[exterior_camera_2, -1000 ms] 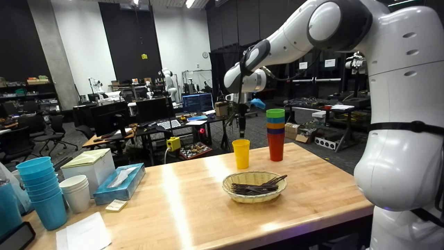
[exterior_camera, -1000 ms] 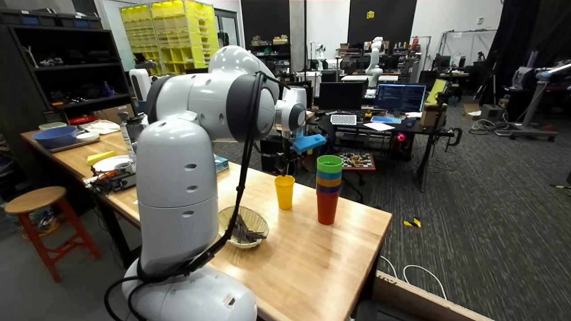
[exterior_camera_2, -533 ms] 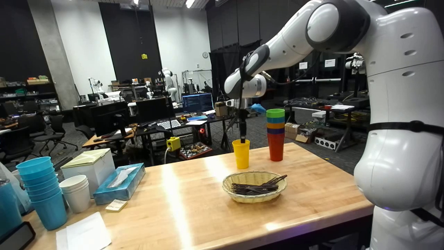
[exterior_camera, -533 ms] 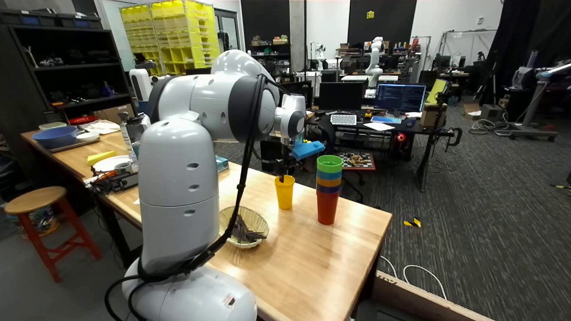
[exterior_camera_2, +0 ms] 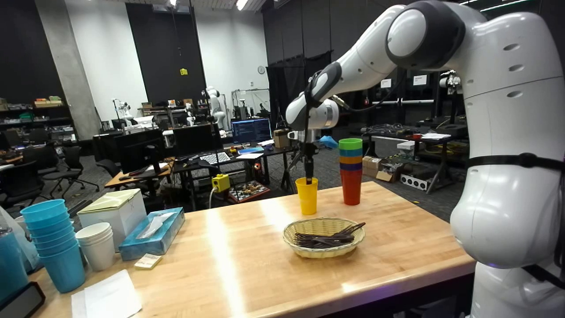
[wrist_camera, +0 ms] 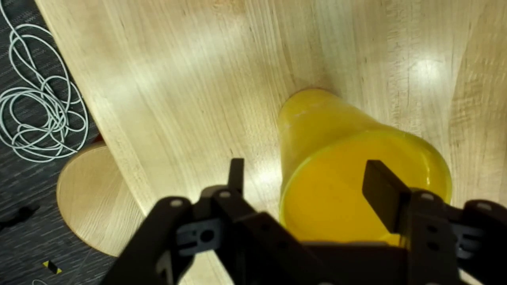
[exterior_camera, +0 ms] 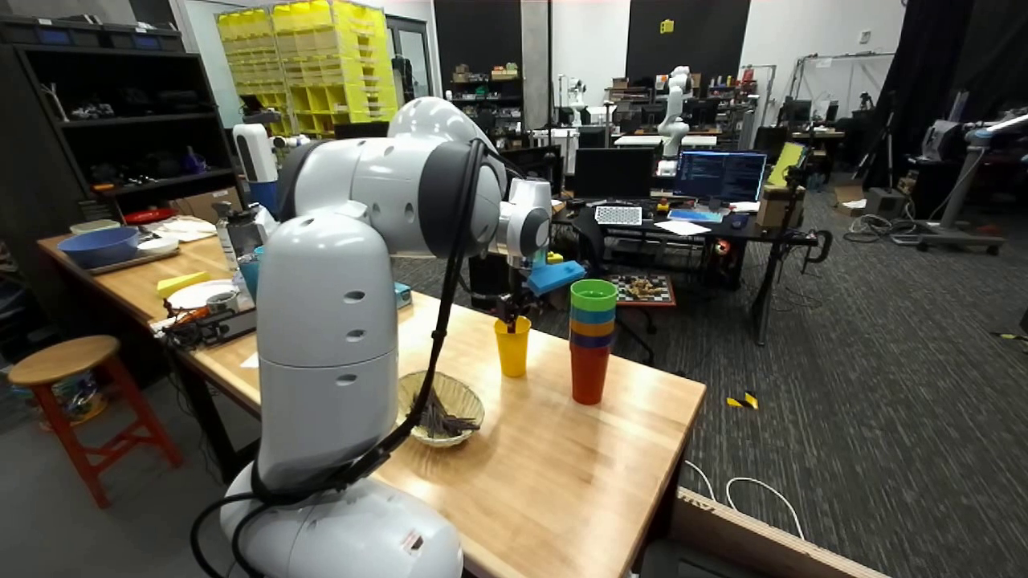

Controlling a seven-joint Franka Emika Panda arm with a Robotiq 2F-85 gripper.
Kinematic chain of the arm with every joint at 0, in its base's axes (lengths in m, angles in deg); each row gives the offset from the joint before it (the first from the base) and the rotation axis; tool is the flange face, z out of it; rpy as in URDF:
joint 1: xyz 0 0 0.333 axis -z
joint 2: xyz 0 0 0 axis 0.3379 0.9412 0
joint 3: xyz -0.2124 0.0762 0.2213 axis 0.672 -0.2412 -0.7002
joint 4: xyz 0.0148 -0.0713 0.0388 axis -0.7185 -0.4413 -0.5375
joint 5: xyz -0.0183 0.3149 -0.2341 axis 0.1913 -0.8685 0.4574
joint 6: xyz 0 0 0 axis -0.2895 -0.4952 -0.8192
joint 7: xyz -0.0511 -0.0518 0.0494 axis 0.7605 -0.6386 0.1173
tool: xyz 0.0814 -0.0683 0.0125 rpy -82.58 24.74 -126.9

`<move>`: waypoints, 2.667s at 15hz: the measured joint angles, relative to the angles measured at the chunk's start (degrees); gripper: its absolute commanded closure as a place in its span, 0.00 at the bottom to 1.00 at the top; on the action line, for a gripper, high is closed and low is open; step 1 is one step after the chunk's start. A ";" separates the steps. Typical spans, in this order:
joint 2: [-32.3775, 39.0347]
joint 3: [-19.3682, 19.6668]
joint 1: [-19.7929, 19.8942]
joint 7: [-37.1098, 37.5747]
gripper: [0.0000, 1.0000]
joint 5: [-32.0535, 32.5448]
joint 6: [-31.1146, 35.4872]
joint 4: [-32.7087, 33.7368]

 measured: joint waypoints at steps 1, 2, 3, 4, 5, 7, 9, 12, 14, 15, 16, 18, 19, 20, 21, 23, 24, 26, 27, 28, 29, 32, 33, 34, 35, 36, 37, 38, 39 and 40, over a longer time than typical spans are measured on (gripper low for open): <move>0.10 -0.01 0.04 0.00 0.62 0.00 0.16 0.00; 0.15 -0.01 0.07 0.00 0.71 0.00 0.29 0.00; 0.16 -0.03 0.12 0.00 0.78 0.00 0.43 0.00; 0.16 -0.09 0.20 0.00 0.84 0.00 0.62 0.00; 0.16 -0.15 0.27 0.00 0.93 0.00 0.83 0.02; 0.16 -0.21 0.37 0.00 1.00 0.00 1.29 0.19; 0.16 -0.28 0.52 0.00 1.00 0.00 1.54 0.48; -0.26 -0.29 0.68 0.10 0.99 0.00 1.51 1.32; -0.29 -0.29 0.84 0.28 0.99 0.00 1.30 1.88; -0.33 -0.29 0.95 0.35 0.99 0.00 1.14 2.25; -0.45 -0.29 1.06 0.41 0.99 0.00 0.95 2.66; -1.04 -0.29 1.16 0.56 0.99 0.00 0.19 3.85; -1.55 -0.29 1.19 0.66 0.99 0.00 -0.34 4.57; -2.33 -0.29 1.18 0.86 0.99 0.00 -1.11 5.31; -3.31 -0.31 1.16 1.03 0.99 0.00 -1.93 5.99; -5.74 -0.33 0.98 1.45 0.99 0.13 -3.75 7.16; -7.10 -0.36 0.83 1.65 0.99 0.16 -4.65 7.60; -9.68 -0.39 0.35 2.21 0.99 0.39 -5.63 8.11; -10.83 -0.43 0.07 2.71 0.99 0.48 -5.66 8.17; -11.81 -0.48 -0.19 2.99 0.99 0.51 -5.65 8.18; -12.67 -0.51 -0.45 3.33 0.99 0.55 -5.65 8.19; -14.49 -0.52 -0.86 4.21 0.99 1.56 -5.57 8.24; -14.90 -0.50 -0.85 4.67 0.99 2.36 -5.44 8.27; -15.26 -0.43 -0.82 5.16 0.99 3.41 -5.17 8.28; -15.54 -0.30 -0.75 5.82 0.99 4.38 -4.48 8.28; -15.76 -0.12 -0.68 6.57 0.99 5.48 -3.39 8.24; -15.98 0.05 -0.52 7.52 0.99 6.50 -1.99 8.13; -16.19 0.27 -0.38 8.53 0.99 7.24 -0.35 7.93; -16.38 0.50 -0.23 9.47 0.99 7.65 1.12 7.80; -16.66 0.75 -0.17 10.38 0.99 7.83 2.41 7.62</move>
